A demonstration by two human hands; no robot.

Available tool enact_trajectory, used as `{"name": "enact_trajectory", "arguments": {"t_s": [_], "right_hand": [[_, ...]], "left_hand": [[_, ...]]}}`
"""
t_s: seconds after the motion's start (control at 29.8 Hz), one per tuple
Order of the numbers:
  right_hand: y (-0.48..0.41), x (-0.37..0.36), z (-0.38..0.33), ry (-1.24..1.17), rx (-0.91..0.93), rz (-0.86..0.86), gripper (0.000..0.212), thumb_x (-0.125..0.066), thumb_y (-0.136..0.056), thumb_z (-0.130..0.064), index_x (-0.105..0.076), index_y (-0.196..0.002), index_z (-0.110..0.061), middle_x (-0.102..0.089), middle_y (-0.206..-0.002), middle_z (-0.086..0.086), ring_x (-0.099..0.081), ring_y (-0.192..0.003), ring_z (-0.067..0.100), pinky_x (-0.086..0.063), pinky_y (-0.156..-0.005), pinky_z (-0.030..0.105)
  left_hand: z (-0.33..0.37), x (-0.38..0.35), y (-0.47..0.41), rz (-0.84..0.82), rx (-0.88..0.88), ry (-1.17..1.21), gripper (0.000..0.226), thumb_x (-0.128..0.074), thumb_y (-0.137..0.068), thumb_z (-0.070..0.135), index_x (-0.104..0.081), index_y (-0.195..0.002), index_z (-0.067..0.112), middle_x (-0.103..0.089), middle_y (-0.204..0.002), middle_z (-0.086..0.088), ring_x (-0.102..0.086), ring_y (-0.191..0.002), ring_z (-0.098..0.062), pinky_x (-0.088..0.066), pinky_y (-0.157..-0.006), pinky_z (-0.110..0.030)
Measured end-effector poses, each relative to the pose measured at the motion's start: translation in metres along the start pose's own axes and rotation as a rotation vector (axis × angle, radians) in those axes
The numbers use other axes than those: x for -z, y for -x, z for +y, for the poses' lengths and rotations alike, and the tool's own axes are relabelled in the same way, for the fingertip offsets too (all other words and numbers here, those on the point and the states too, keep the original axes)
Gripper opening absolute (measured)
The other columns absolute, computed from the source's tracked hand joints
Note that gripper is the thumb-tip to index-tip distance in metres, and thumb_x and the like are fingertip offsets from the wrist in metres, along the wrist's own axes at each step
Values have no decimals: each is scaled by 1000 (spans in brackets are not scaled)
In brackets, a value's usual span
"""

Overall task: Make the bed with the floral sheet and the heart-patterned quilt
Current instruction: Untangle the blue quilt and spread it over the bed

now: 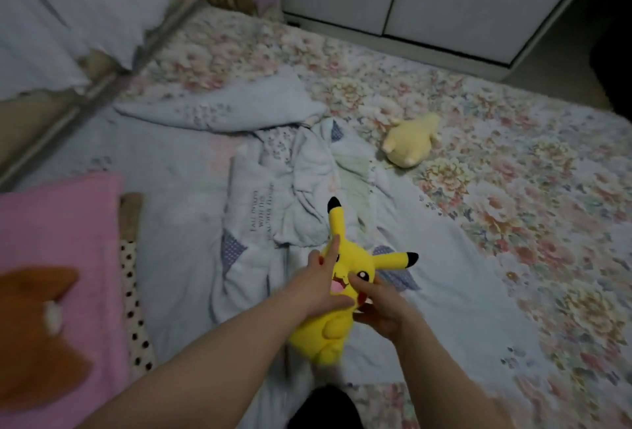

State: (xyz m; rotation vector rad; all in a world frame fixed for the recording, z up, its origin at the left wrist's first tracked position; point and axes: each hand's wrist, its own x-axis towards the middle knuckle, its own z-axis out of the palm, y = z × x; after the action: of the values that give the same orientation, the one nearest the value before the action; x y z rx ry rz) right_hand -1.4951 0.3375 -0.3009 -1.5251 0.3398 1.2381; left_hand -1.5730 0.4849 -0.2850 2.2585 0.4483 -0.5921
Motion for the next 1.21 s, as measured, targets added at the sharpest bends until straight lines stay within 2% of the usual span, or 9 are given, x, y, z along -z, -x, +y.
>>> {"name": "enact_trajectory", "arguments": {"t_s": [0.17,0.3,0.5,0.74,0.84,0.94,1.01,1.11,1.21], "right_hand": [[21,-116,-25,199,79,-159,40,-74,-86,-34,-58,-122,-29,-68,-118,7,-64,-108,34,-53,-92,57],[51,-192,-34,314,117,-214,38,-73,-88,-32,-57,-122,-28,-65,-117,7,-62,-109,32,-52,-93,53],[80,-278,-27,433,140,-323,31,-74,-86,-32,-60,-114,-33,-67,-112,2,-62,-108,29,-53,-88,45],[92,-407,38,600,413,-366,70,-92,-65,-36,-54,-122,-24,-68,-115,4,-68,-102,20,-57,-78,37],[78,-423,50,657,507,-240,99,-92,-46,-58,-45,-128,-28,-65,-117,-1,-66,-103,18,-57,-84,44],[57,-428,35,705,639,-131,91,-84,-54,-48,-44,-130,-20,-62,-109,1,-63,-98,19,-55,-82,42],[45,-433,21,786,710,-52,101,-71,-49,-60,-42,-135,-14,-62,-112,7,-62,-101,25,-54,-83,43],[-2,-441,4,866,673,27,108,-61,-55,-71,-32,-144,-16,-56,-124,17,-59,-108,35,-53,-84,46],[-35,-441,4,954,552,-61,105,-66,-73,-58,-17,-154,-12,-51,-137,21,-55,-119,36,-50,-88,39]], "left_hand": [[-63,64,82,199,106,54,117,-66,-85,57,35,-142,43,-13,-155,-20,-57,-113,-35,-48,-86,-39],[-97,94,145,339,193,121,113,-64,-87,55,32,-146,41,-5,-159,-18,-48,-127,-38,-42,-95,-41],[-141,112,221,519,277,180,109,-62,-88,54,30,-147,41,-22,-143,-14,-58,-101,-38,-43,-76,-39],[-214,110,299,757,480,308,106,-59,-88,20,26,-150,29,-21,-149,-16,-43,-125,-41,-42,-94,-42],[-229,107,293,766,469,383,103,-59,-89,21,23,-152,23,-20,-153,-15,-44,-127,-39,-42,-97,-42],[-239,123,267,711,492,263,100,-59,-91,34,18,-154,19,-32,-143,-11,-44,-124,-31,-40,-99,-38],[-243,141,256,692,493,96,95,-57,-92,33,11,-156,16,-34,-142,-8,-41,-125,-27,-35,-99,-35],[-262,164,217,682,422,-66,83,-54,-94,26,-2,-157,17,-26,-153,-8,-30,-137,-27,-26,-109,-35],[-278,162,186,569,431,-96,79,-52,-96,18,-2,-158,22,-5,-162,-11,-18,-147,-28,-25,-116,-41]]}}
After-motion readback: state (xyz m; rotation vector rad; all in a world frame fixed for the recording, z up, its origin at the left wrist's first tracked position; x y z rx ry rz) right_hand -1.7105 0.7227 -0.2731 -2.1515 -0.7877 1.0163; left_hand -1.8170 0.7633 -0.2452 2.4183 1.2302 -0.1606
